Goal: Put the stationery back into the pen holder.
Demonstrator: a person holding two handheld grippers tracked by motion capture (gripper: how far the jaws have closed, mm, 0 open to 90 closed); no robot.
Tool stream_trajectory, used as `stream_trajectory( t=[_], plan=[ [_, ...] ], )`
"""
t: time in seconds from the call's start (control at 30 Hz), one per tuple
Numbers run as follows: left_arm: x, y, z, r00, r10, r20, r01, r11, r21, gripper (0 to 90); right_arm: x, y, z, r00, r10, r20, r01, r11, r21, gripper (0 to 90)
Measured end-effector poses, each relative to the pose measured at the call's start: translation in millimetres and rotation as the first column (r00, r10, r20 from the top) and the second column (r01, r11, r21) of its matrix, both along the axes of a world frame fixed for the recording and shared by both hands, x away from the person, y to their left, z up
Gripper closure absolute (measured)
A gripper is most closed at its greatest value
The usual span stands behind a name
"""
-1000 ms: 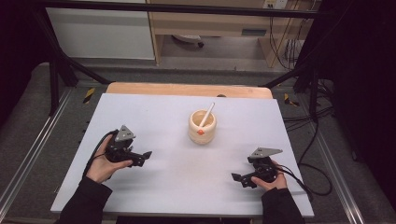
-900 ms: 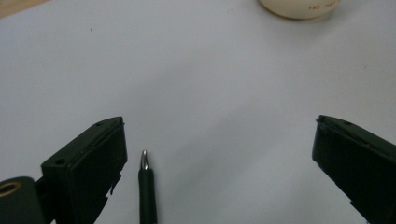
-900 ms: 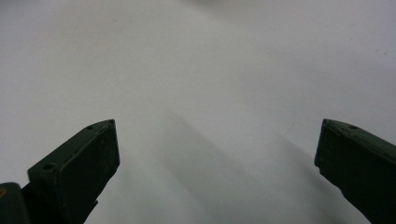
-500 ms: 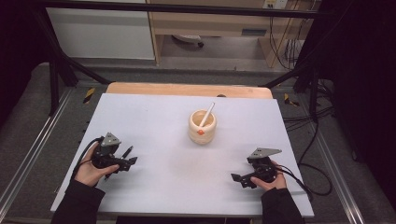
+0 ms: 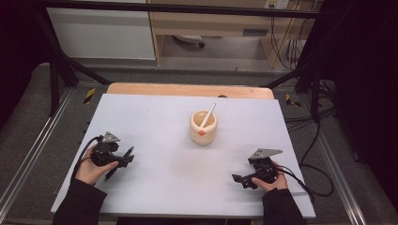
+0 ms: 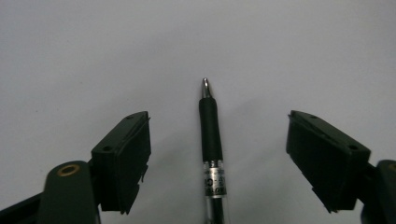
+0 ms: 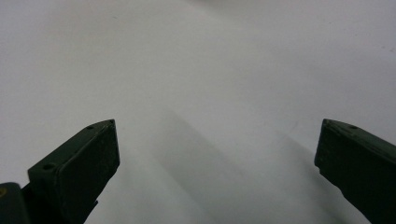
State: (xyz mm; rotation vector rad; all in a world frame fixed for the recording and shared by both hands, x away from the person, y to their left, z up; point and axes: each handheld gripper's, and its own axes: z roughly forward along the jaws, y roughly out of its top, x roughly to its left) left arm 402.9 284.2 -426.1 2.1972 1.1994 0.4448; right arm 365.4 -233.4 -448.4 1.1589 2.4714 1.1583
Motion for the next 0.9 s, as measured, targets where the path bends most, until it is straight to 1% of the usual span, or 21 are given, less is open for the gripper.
stream_trajectory(
  t=[0.07,0.13,0.2,0.23,0.37,0.5,0.73,0.83,0.9],
  plan=[
    [1.1,0.9,-0.8,1.0000,0.001,-0.003,-0.001,1.0000,-0.003,25.1,0.1,-0.1,0.1,1.0000,0.001,-0.001,-0.001,1.000,-0.001,0.8],
    [1.7,1.8,-1.0,0.9999,0.009,-0.005,-0.009,0.9999,0.007,26.8,0.1,0.1,0.0,1.0000,-0.001,-0.003,0.001,1.000,0.000,0.7],
    [2.1,2.5,-0.8,0.9999,0.014,-0.005,-0.014,0.9999,0.007,30.4,0.1,0.1,-0.1,1.0000,0.000,-0.003,0.000,1.000,-0.001,0.7],
    [2.3,3.0,-0.5,0.9998,0.016,-0.011,-0.016,0.9998,0.007,31.2,0.0,0.2,-0.1,1.0000,-0.001,-0.003,0.001,1.000,-0.001,0.7],
    [2.8,4.1,0.5,0.9993,0.020,-0.033,-0.019,0.9998,0.007,39.5,0.0,0.2,0.0,1.0000,-0.002,-0.006,0.002,1.000,-0.004,0.7],
    [3.1,4.1,-0.5,0.9983,0.017,-0.056,-0.016,0.9997,0.017,46.0,0.3,0.0,-0.2,1.0000,0.001,-0.004,-0.001,1.000,-0.007,0.7],
    [4.1,4.0,-2.4,0.9976,0.016,-0.068,-0.014,0.9996,0.026,54.5,0.4,0.5,-0.8,1.0000,0.002,-0.006,-0.002,1.000,-0.005,0.7],
    [6.0,2.2,-3.3,0.9970,0.025,-0.073,-0.023,0.9994,0.024,58.1,0.0,0.6,-0.9,1.0000,0.003,-0.006,-0.003,1.000,-0.006,0.7],
    [7.6,0.4,-3.8,0.9966,0.024,-0.078,-0.022,0.9992,0.034,60.4,0.0,0.2,-0.7,1.0000,0.005,-0.005,-0.005,1.000,-0.006,0.7]
  ],
)
